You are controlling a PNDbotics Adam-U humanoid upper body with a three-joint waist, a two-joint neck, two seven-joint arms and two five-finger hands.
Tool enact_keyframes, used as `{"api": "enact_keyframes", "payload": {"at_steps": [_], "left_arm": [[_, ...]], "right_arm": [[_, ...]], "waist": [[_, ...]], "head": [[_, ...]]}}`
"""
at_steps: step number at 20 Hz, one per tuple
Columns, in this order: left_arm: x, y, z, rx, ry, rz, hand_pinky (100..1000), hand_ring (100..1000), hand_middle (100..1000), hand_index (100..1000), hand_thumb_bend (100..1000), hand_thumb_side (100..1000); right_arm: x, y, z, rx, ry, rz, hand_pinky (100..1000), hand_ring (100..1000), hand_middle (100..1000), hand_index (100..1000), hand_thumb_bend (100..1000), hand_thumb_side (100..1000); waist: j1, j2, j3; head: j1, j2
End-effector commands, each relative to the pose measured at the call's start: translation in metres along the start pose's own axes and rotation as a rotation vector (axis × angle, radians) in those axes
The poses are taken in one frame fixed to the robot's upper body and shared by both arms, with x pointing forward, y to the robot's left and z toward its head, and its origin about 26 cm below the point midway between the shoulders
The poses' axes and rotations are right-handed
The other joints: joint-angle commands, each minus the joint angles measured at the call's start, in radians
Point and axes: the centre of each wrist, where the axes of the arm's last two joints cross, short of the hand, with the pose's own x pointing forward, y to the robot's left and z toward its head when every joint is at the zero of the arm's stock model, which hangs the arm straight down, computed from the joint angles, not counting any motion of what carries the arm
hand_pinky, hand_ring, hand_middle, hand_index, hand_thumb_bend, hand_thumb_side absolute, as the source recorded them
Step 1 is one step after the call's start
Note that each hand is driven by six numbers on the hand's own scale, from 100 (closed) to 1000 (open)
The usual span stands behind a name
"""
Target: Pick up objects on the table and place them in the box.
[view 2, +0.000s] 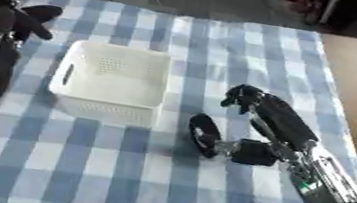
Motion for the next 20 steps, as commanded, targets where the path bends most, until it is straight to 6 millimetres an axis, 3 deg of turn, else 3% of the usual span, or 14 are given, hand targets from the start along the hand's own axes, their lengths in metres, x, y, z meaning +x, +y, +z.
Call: {"api": "enact_keyframes", "payload": {"at_steps": [1, 20], "left_arm": [[0.004, 0.0, -0.004, -0.005, -0.024, 0.004, 920, 787, 1000, 556, 100, 918], [0.005, -0.001, -0.004, -0.011, -0.026, 0.007, 921, 789, 1000, 555, 100, 917]], "right_arm": [[-0.004, -0.004, -0.004, -0.004, -0.008, 0.03, 652, 577, 770, 756, 612, 862], [-0.005, 0.014, -0.01, 0.081, -0.035, 0.076, 652, 599, 773, 755, 593, 841]], "waist": [[0.001, -0.007, 0.002], [0.002, -0.006, 0.004]], "head": [[-0.014, -0.011], [-0.02, -0.011]]}}
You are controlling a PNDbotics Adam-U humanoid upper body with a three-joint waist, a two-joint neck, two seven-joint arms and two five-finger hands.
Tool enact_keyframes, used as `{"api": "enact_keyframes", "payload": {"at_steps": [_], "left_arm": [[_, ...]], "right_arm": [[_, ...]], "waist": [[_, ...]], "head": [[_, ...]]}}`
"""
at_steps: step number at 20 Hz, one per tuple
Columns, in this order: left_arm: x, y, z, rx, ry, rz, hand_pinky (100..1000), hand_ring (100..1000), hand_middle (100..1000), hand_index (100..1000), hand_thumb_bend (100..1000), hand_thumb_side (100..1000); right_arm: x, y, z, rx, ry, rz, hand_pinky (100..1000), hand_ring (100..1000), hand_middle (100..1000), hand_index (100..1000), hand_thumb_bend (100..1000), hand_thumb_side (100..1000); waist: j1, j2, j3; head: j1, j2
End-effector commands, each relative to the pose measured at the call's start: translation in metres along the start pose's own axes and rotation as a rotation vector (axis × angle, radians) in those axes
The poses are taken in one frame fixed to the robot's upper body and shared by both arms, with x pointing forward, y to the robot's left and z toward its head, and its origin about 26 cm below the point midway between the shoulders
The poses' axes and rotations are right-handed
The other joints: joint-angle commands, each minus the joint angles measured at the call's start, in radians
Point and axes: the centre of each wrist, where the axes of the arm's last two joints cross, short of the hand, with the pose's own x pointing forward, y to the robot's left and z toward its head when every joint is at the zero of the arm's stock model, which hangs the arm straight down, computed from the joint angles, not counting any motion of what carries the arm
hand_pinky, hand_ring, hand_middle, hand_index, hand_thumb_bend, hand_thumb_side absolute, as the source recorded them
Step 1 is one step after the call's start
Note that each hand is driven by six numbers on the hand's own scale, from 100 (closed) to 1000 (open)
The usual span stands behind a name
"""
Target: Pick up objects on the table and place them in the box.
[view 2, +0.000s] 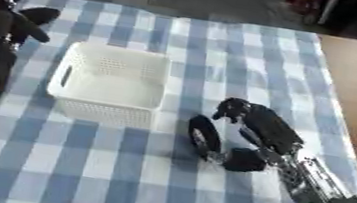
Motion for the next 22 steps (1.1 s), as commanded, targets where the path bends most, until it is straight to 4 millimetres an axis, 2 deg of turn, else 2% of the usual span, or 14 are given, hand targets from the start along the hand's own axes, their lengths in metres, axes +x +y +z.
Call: {"api": "enact_keyframes", "payload": {"at_steps": [1, 18, 22], "left_arm": [[0.0046, -0.0005, -0.0043, -0.006, -0.025, 0.004, 921, 789, 1000, 555, 100, 917], [0.0052, -0.001, -0.0053, -0.009, -0.03, 0.007, 922, 791, 1000, 555, 100, 916], [0.0053, -0.0011, -0.0054, -0.009, -0.03, 0.007, 923, 791, 1000, 555, 100, 916]], "right_arm": [[-0.0019, -0.007, -0.0017, -0.012, -0.008, 0.025, 652, 600, 773, 754, 592, 840], [-0.0028, -0.0028, -0.0036, 0.006, -0.011, 0.038, 648, 597, 767, 723, 582, 827], [-0.0028, -0.0032, -0.0037, -0.005, -0.011, 0.039, 641, 584, 758, 676, 539, 830]], "waist": [[0.002, -0.008, 0.001], [0.005, -0.004, 0.002], [0.005, -0.004, 0.002]], "head": [[-0.012, -0.008], [-0.015, -0.009], [-0.016, -0.009]]}}
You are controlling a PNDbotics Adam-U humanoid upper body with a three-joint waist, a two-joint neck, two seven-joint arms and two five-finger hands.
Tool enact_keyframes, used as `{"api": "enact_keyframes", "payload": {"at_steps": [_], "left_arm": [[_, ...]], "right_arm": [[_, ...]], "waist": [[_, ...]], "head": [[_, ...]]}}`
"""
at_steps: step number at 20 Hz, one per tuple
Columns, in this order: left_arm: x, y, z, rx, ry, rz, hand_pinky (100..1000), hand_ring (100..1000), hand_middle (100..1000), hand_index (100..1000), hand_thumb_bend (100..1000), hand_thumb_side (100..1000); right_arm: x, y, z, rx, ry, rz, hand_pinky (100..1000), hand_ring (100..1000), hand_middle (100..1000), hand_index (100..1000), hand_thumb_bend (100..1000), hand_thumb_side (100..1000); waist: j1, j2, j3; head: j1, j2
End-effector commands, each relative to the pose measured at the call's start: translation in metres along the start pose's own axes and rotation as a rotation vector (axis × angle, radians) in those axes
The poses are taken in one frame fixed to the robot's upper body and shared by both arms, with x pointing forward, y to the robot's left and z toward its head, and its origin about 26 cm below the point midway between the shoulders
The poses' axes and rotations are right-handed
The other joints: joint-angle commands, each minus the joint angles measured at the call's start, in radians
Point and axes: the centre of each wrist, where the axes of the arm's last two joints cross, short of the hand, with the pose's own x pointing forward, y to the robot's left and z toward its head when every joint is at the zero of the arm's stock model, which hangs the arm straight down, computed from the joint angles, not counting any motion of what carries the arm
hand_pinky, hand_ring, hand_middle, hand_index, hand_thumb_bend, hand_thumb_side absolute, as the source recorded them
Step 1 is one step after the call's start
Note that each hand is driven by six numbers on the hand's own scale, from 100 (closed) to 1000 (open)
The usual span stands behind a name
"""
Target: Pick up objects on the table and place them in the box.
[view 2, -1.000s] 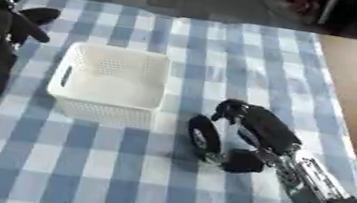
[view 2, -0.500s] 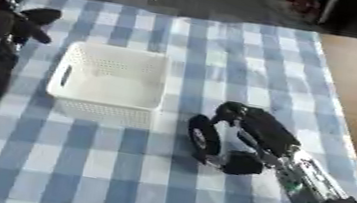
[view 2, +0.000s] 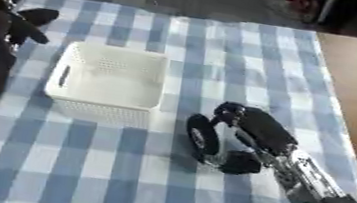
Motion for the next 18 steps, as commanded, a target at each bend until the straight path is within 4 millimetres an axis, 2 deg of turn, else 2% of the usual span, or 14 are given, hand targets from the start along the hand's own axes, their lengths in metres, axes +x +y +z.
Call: {"api": "enact_keyframes", "payload": {"at_steps": [1, 6, 10, 11, 12, 18], "left_arm": [[0.0052, 0.0002, -0.0051, -0.003, -0.029, 0.001, 923, 791, 1000, 555, 100, 916], [0.0052, 0.0001, -0.0052, -0.004, -0.029, 0.002, 923, 792, 1000, 555, 100, 916], [0.0052, 0.0, -0.0053, -0.004, -0.029, 0.002, 923, 792, 1000, 554, 100, 916], [0.0052, 0.0, -0.0053, -0.004, -0.029, 0.002, 923, 792, 1000, 554, 100, 916], [0.0052, -0.0001, -0.0052, -0.005, -0.029, 0.002, 924, 792, 1000, 554, 100, 916], [0.0051, -0.0002, -0.0052, -0.005, -0.029, 0.003, 924, 793, 1000, 554, 100, 915]], "right_arm": [[-0.0001, -0.0083, -0.0025, -0.03, -0.008, 0.021, 639, 581, 755, 659, 515, 831], [-0.0001, -0.0088, -0.0024, -0.06, 0.002, 0.02, 630, 567, 744, 588, 357, 821], [-0.0001, -0.0091, -0.0023, -0.086, 0.012, 0.017, 624, 556, 735, 540, 183, 819], [0.0, -0.0091, -0.0023, -0.09, 0.013, 0.017, 623, 556, 735, 540, 183, 819], [0.0, -0.0092, -0.0023, -0.097, 0.016, 0.016, 621, 552, 730, 524, 102, 815], [0.0, -0.0087, -0.002, -0.117, 0.025, 0.017, 617, 546, 722, 501, 100, 798]], "waist": [[0.0, -0.007, 0.0], [0.001, -0.007, 0.0], [0.001, -0.007, 0.0], [0.001, -0.006, 0.0], [0.001, -0.006, -0.001], [0.001, -0.007, -0.001]], "head": [[-0.008, -0.009], [-0.009, -0.009], [-0.009, -0.009], [-0.01, -0.009], [-0.01, -0.009], [-0.011, -0.009]]}}
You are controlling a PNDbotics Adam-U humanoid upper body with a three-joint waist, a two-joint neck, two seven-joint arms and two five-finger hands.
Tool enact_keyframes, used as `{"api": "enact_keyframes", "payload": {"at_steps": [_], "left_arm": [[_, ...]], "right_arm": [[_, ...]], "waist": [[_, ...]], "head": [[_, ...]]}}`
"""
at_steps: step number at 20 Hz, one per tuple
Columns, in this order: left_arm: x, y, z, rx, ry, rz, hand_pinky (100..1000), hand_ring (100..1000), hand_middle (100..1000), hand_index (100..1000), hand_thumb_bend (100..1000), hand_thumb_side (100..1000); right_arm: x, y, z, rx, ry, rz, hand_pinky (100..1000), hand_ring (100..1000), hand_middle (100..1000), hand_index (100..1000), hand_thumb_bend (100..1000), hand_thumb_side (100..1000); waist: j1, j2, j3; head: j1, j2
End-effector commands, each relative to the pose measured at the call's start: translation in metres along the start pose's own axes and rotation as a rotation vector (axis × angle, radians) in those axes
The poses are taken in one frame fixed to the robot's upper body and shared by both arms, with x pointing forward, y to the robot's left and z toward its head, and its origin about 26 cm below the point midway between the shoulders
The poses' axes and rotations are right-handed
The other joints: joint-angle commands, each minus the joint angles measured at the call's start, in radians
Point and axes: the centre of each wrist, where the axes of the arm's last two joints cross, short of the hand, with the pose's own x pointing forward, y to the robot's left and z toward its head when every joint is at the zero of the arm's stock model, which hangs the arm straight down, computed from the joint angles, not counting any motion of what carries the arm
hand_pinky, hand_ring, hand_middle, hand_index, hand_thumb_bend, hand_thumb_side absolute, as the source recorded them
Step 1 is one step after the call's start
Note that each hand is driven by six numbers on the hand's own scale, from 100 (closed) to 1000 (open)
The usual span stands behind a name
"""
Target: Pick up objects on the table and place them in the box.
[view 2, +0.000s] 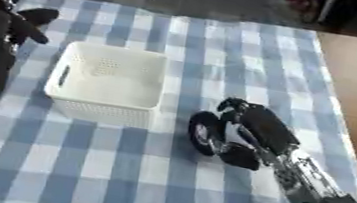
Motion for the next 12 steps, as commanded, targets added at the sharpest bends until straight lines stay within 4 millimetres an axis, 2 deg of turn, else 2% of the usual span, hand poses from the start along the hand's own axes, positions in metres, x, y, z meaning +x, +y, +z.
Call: {"api": "enact_keyframes", "payload": {"at_steps": [1, 7, 9, 10, 11, 12], "left_arm": [[0.0051, -0.0002, -0.0052, -0.004, -0.029, 0.003, 924, 793, 1000, 554, 100, 915], [0.0051, -0.0006, -0.0053, -0.005, -0.029, 0.004, 925, 794, 1000, 554, 100, 916], [0.005, -0.0007, -0.0054, -0.006, -0.029, 0.005, 925, 794, 1000, 554, 100, 916], [0.0051, -0.0007, -0.0054, -0.006, -0.029, 0.005, 925, 794, 1000, 554, 100, 915], [0.0051, -0.0008, -0.0054, -0.006, -0.03, 0.005, 925, 794, 1000, 554, 100, 916], [0.0051, -0.0008, -0.0055, -0.006, -0.029, 0.005, 925, 794, 1000, 554, 100, 916]], "right_arm": [[0.0, -0.0083, -0.0026, -0.033, -0.006, 0.017, 616, 545, 722, 499, 100, 796], [0.0, -0.0076, -0.0021, -0.037, -0.004, 0.016, 612, 532, 704, 481, 100, 797], [-0.0002, -0.0074, -0.0019, -0.039, -0.005, 0.016, 582, 454, 619, 469, 100, 807], [-0.0002, -0.0075, -0.0018, -0.043, -0.005, 0.017, 516, 367, 539, 461, 100, 814], [-0.0001, -0.0075, -0.0017, -0.046, -0.005, 0.018, 504, 352, 524, 460, 100, 814], [0.0, -0.0076, -0.0016, -0.048, -0.006, 0.021, 414, 253, 412, 446, 100, 820]], "waist": [[0.0, -0.008, -0.001], [0.0, -0.008, 0.001], [0.0, -0.008, 0.001], [-0.001, -0.008, 0.002], [-0.001, -0.008, 0.002], [-0.001, -0.008, 0.002]], "head": [[-0.01, -0.009], [-0.011, -0.01], [-0.011, -0.01], [-0.011, -0.01], [-0.011, -0.01], [-0.011, -0.011]]}}
